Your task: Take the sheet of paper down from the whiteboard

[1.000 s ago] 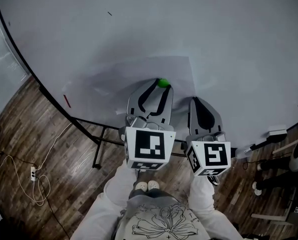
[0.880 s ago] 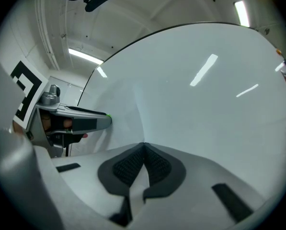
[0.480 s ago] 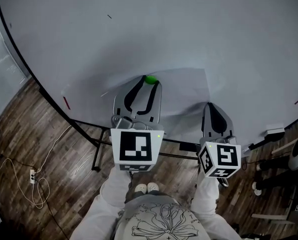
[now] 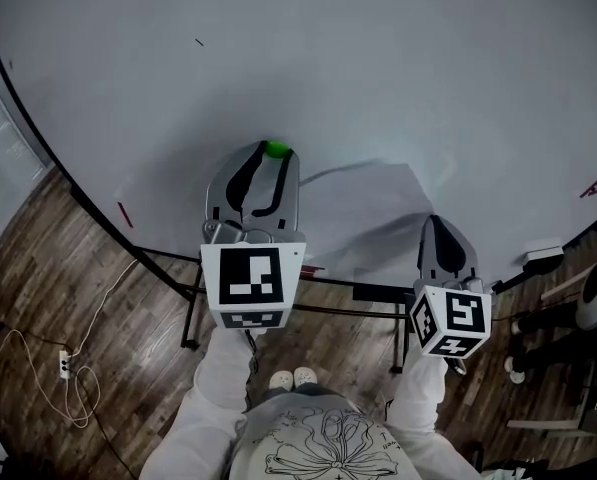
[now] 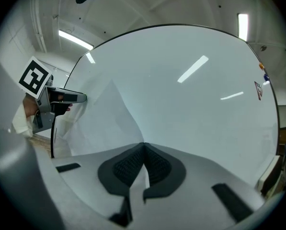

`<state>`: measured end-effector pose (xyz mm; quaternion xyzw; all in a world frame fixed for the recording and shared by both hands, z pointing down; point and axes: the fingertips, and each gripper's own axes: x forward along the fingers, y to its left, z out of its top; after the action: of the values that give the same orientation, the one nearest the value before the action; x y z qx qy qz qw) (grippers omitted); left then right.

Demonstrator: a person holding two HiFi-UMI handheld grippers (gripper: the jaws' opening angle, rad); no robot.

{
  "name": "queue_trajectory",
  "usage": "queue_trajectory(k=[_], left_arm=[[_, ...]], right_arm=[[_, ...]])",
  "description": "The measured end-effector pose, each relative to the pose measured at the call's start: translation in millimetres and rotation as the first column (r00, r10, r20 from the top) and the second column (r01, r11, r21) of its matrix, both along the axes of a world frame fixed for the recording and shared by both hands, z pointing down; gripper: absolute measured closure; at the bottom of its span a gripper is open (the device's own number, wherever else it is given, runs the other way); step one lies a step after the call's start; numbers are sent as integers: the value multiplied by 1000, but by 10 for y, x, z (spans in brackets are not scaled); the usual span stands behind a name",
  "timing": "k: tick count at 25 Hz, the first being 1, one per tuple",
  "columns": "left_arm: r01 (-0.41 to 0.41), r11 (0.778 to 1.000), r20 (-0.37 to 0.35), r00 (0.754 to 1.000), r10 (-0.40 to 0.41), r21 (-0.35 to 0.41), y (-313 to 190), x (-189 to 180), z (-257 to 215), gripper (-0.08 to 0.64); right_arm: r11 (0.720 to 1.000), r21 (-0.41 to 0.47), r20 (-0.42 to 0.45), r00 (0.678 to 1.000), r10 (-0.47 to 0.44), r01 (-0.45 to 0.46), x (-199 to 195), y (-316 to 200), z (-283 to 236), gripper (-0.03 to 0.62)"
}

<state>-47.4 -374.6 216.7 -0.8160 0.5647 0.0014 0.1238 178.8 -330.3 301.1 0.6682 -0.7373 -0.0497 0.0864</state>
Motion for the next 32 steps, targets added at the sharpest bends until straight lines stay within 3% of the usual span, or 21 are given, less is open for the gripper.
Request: queue_trajectory(k=[16,32], left_arm=[[27,999,1,1000,-27,19,-27,36,33,443],[52,998,-36,998,-53,-40,268,-269,254,443]], right_arm=[[1000,6,-4,1000,0,0,8,20,-68,591],[996,74,-18,999,-38,39,-321,32,-390,591]])
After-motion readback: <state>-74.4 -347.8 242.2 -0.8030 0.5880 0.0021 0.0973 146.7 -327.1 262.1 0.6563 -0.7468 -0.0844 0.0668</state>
